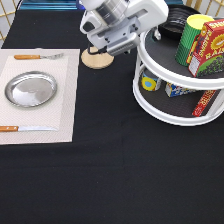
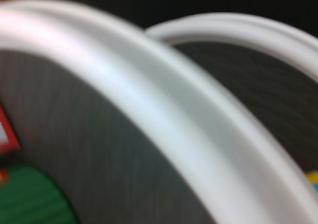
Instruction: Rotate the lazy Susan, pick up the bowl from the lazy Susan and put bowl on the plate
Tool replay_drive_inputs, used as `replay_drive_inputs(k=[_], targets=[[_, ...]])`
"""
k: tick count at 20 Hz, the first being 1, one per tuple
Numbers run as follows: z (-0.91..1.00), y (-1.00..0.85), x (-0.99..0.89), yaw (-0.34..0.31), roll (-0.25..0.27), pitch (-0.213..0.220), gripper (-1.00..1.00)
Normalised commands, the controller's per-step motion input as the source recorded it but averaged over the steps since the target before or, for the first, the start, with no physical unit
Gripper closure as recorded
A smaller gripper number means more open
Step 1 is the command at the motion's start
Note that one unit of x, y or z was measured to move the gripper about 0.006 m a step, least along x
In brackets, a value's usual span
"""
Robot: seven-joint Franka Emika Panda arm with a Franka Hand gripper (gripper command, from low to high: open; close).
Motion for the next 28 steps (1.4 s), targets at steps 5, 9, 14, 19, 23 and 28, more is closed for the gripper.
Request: replay_drive_inputs(k=[5,9,14,19,23,28], targets=[[-0.06,0.11,-0.81,0.085,-0.096,0.000,-1.00],[-0.09,0.18,-0.34,0.093,-0.090,0.000,-1.00],[-0.18,0.07,0.03,0.077,-0.070,0.023,-1.00],[-0.06,0.01,0.29,0.064,-0.048,0.054,-1.00],[-0.02,-0.03,0.47,0.051,-0.022,0.050,-1.00],[0.03,-0.02,0.68,0.069,-0.028,0.023,-1.00]])
